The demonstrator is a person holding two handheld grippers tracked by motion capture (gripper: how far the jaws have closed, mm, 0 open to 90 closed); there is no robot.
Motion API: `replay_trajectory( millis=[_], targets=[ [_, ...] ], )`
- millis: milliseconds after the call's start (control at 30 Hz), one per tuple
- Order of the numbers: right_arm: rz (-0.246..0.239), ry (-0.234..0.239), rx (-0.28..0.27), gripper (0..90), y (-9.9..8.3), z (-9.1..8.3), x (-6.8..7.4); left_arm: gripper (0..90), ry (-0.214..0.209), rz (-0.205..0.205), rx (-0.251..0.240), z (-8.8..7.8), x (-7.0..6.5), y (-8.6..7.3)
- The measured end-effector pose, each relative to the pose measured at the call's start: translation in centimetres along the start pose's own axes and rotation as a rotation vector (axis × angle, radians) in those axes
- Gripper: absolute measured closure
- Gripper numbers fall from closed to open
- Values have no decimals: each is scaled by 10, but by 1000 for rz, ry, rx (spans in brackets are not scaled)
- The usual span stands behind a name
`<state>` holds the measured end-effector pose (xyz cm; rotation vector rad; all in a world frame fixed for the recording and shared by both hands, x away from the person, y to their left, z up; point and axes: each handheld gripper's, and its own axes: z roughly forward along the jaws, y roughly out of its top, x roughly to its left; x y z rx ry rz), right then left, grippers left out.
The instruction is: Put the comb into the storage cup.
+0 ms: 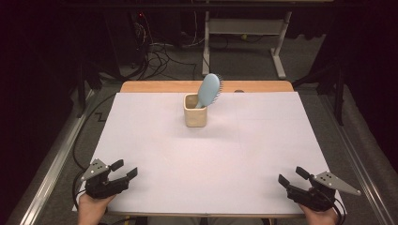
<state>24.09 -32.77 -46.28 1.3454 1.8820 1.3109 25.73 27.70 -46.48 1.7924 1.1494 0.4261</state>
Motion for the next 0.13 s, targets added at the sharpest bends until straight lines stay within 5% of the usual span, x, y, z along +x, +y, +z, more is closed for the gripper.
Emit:
replay_trajectory(
  millis=[133],
  targets=[
    [3,1,0,226,0,0,0,315,0,1,-1,0,0,0]
  ],
)
